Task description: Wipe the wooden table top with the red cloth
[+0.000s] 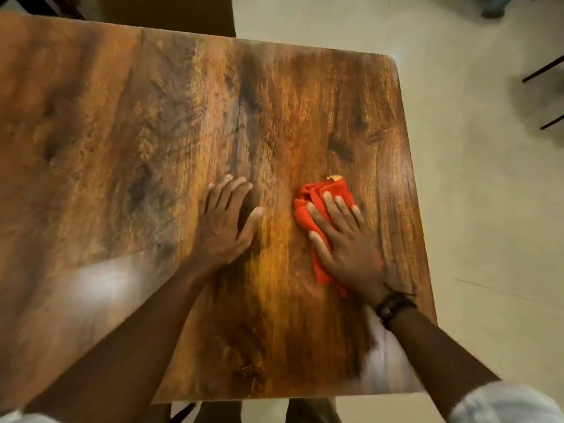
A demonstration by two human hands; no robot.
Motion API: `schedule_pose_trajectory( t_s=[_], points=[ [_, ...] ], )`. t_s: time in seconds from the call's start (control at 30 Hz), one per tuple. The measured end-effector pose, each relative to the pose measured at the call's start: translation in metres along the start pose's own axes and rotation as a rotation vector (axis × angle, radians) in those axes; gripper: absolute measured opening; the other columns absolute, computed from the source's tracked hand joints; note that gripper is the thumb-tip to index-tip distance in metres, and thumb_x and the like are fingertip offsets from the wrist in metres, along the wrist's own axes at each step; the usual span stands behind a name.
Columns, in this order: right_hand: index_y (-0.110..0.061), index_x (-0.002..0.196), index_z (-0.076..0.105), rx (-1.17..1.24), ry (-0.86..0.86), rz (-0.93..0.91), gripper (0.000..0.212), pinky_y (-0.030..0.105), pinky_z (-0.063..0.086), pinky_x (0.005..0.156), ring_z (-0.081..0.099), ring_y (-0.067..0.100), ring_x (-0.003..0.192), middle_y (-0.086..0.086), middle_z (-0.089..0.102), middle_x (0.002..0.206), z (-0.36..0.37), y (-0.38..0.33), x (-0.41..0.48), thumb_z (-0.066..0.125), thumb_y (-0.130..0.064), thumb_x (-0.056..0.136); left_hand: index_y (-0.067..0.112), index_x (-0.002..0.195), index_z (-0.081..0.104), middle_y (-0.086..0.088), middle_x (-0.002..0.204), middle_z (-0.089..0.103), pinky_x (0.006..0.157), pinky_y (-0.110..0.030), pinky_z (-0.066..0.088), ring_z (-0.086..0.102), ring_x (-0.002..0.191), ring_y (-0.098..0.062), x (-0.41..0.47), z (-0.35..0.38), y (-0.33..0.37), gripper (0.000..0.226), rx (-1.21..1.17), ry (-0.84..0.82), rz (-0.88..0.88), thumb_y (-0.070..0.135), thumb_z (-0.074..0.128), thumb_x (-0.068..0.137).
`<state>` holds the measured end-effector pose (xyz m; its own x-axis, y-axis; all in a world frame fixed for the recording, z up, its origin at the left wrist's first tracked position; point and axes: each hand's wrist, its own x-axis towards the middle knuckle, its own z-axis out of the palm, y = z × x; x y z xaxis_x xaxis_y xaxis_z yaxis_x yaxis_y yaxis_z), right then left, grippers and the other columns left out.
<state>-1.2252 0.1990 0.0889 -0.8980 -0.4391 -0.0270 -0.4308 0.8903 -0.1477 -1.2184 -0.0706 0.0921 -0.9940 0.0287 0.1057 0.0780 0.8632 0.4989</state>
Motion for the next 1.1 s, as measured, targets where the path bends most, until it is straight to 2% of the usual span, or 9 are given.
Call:
schedule_pose_trajectory(
  t_s=[0.1,0.17,0.23,0.43,0.53,0.67,0.8,0.9,1.1],
  points=[
    [-0.032,0.158,0.02,-0.017,-0.001,0.225,0.057,0.054,0.012,0.123,0.007,0.022,0.155,0.001,0.012,0.167,0.0,0.02,-0.013,0.018,-0.05,0.104,0.014,0.141,0.047,-0.005,0.151,0.044,0.123,-0.045,0.014,0.027,0.148,-0.022,-0.042,-0.029,-0.05,0.057,0.011,0.026,-0.078,0.051,0.037,0.098],
    [-0.03,0.158,0.02,-0.041,0.03,0.4,0.059,0.057,0.012,0.122,0.01,0.027,0.154,0.006,0.013,0.166,0.005,0.005,0.007,0.016,-0.049,0.103,0.015,0.142,0.045,-0.004,0.153,0.041,0.123,-0.048,0.014,0.024,0.149,-0.022,-0.06,-0.043,-0.076,0.058,0.007,0.03,-0.123,0.053,0.035,0.098],
    [-0.028,0.158,0.023,-0.011,0.062,0.444,0.062,0.056,0.01,0.122,0.014,0.03,0.153,0.009,0.016,0.166,0.011,-0.029,0.038,0.019,-0.051,0.101,0.015,0.141,0.046,-0.004,0.152,0.042,0.123,-0.049,0.015,0.024,0.149,-0.021,-0.068,-0.053,-0.091,0.058,-0.012,0.047,-0.132,0.052,0.035,0.098],
    [-0.026,0.157,0.025,0.032,0.091,0.197,0.062,0.057,0.007,0.122,0.013,0.03,0.153,0.011,0.017,0.166,0.037,-0.164,0.113,0.023,-0.05,0.1,0.012,0.139,0.048,-0.005,0.15,0.044,0.12,-0.047,0.019,0.026,0.148,-0.021,-0.072,-0.071,-0.108,0.054,-0.082,0.167,-0.182,0.047,0.037,0.1],
    [-0.027,0.159,0.016,0.05,0.049,0.02,0.061,0.055,0.003,0.122,0.006,0.03,0.154,0.01,0.01,0.167,0.047,-0.254,0.133,0.02,-0.048,0.102,0.01,0.138,0.05,-0.007,0.15,0.045,0.119,-0.044,0.019,0.03,0.146,-0.022,-0.077,-0.082,-0.124,0.053,-0.072,0.209,-0.199,0.045,0.034,0.101],
    [-0.022,0.16,0.002,-0.08,-0.038,-0.166,0.063,0.052,0.005,0.123,-0.002,0.028,0.155,0.009,-0.002,0.168,0.067,-0.331,0.131,0.02,-0.047,0.105,0.004,0.135,0.052,-0.013,0.145,0.049,0.117,-0.051,0.025,0.037,0.142,-0.03,-0.076,-0.099,-0.141,0.05,-0.103,0.306,-0.17,0.037,0.035,0.102],
    [-0.029,0.159,0.013,0.037,-0.078,-0.278,0.063,0.049,0.004,0.123,0.004,0.022,0.155,0.004,0.006,0.168,0.056,-0.305,0.14,0.029,-0.052,0.102,0.003,0.133,0.053,-0.015,0.142,0.053,0.117,-0.053,0.026,0.04,0.139,-0.032,-0.057,-0.106,-0.152,0.05,-0.068,0.316,-0.156,0.038,0.033,0.104],
    [-0.033,0.157,0.022,0.12,-0.033,-0.095,0.057,0.05,0.005,0.123,0.012,0.021,0.154,0.0,0.016,0.167,0.042,-0.247,0.16,0.027,-0.05,0.103,0.007,0.137,0.05,-0.012,0.144,0.049,0.117,-0.052,0.025,0.038,0.14,-0.031,-0.034,-0.101,-0.157,0.057,-0.062,0.261,-0.197,0.048,0.029,0.103],
    [-0.032,0.158,0.018,0.123,0.031,0.295,0.063,0.052,0.0,0.123,0.008,0.026,0.154,0.004,0.009,0.167,0.018,-0.081,0.215,0.018,-0.054,0.098,0.015,0.151,0.028,-0.009,0.157,0.032,0.121,-0.053,0.016,0.025,0.146,-0.028,0.029,-0.082,-0.164,0.064,-0.057,0.144,-0.286,0.054,0.032,0.1]
  ],
)
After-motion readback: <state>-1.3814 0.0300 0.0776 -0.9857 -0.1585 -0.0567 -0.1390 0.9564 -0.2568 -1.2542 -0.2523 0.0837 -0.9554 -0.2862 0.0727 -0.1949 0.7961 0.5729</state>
